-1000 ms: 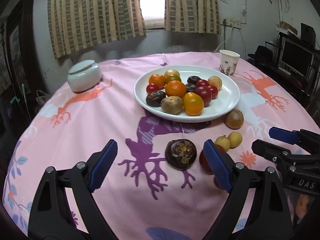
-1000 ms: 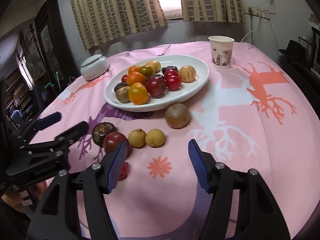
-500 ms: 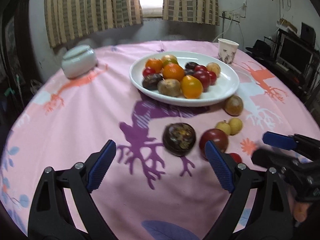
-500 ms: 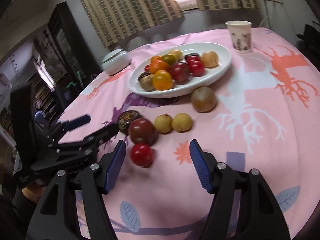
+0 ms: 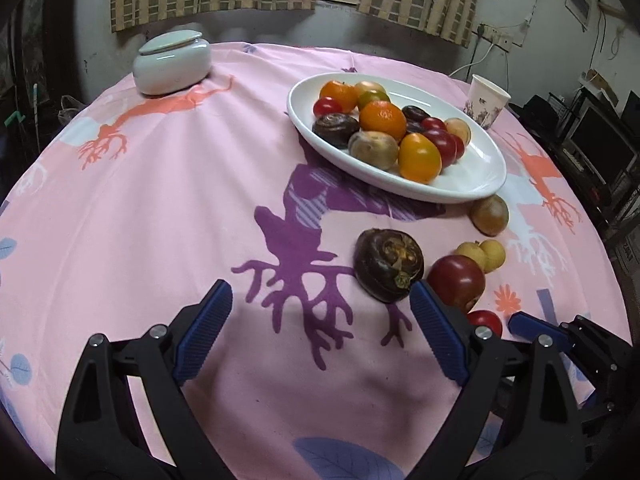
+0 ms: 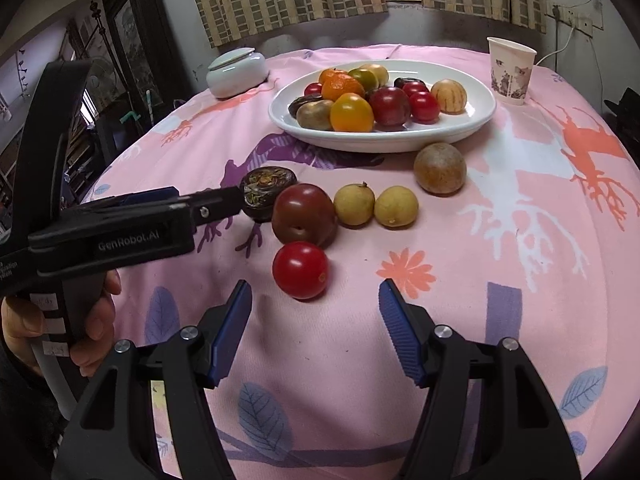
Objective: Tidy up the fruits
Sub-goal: 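Grasp a dark purple fruit with the left gripper while the right gripper grasps a red tomato, then carry the dark purple fruit and red tomato onto the plate and release both, then grasp a dark red tomato with the left gripper while the right gripper grasps a brown round fruit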
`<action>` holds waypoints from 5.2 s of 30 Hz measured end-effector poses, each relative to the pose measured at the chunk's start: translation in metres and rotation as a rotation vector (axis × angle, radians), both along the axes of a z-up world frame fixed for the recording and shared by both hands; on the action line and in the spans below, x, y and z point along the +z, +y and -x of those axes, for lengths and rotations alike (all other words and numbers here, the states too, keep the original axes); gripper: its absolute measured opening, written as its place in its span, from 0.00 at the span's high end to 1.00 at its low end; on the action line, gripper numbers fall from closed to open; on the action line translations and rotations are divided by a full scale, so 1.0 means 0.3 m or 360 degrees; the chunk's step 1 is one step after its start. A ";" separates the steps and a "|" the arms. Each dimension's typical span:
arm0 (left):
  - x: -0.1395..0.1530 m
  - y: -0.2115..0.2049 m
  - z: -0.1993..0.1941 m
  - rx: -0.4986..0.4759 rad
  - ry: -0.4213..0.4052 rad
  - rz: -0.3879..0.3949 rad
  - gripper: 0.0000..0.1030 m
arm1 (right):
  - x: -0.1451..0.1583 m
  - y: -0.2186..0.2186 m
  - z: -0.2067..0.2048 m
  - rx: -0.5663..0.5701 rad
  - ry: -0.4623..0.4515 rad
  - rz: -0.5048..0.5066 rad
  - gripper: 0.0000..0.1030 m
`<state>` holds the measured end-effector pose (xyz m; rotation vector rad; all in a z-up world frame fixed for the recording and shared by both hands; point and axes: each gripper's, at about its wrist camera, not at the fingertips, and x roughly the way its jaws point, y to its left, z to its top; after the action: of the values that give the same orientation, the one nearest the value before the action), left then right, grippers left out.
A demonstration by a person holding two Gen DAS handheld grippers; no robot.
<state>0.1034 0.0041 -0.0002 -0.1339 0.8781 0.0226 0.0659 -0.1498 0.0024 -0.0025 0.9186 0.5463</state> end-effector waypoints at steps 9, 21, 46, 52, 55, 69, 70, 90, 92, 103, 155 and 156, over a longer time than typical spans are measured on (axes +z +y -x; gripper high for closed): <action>-0.043 -0.020 -0.005 -0.0077 0.0055 0.0021 0.11 | -0.006 0.015 -0.052 -0.0054 0.0035 -0.0035 0.38; -0.035 0.016 -0.010 -0.0022 0.0099 0.0097 0.11 | 0.008 0.104 -0.021 0.0011 -0.0093 0.0168 0.71; -0.024 -0.175 -0.102 -0.0245 0.0067 -0.0401 0.29 | 0.060 -0.015 -0.026 -0.0045 0.0033 0.0009 0.71; -0.027 -0.155 -0.120 -0.0267 0.0066 -0.0228 0.54 | 0.066 -0.025 -0.031 -0.0057 0.0027 -0.0006 0.71; -0.017 -0.131 -0.094 -0.0251 0.0091 -0.0151 0.54 | 0.065 -0.028 -0.035 -0.0067 0.0016 -0.0007 0.71; 0.231 -0.057 0.001 -0.0215 -0.0131 -0.0079 0.54 | 0.218 -0.127 -0.037 -0.0309 -0.0263 -0.0150 0.71; 0.248 -0.058 -0.005 -0.0215 -0.0146 -0.0089 0.54 | 0.241 -0.135 -0.046 -0.0321 -0.0289 -0.0145 0.71; 0.125 -0.087 -0.375 -0.0116 -0.0036 -0.0146 0.54 | 0.171 -0.034 -0.400 -0.0329 -0.0306 0.0098 0.70; 0.109 -0.085 -0.389 -0.0112 -0.0015 -0.0135 0.54 | 0.155 -0.030 -0.418 -0.0324 -0.0294 0.0110 0.70; 0.153 -0.091 -0.356 -0.0056 -0.0105 -0.0157 0.26 | 0.157 -0.034 -0.422 -0.0333 -0.0337 0.0161 0.41; 0.036 -0.235 0.014 -0.0335 -0.0013 -0.0098 0.62 | 0.074 -0.211 -0.118 -0.0401 -0.0062 -0.0056 0.39; 0.039 -0.219 0.025 -0.0331 -0.0014 -0.0110 0.62 | 0.068 -0.209 -0.119 -0.0400 -0.0061 -0.0045 0.39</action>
<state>0.0958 -0.0615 0.0115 0.0223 0.8778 -0.1416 0.1017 -0.2125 0.0228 0.1261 0.8589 0.3247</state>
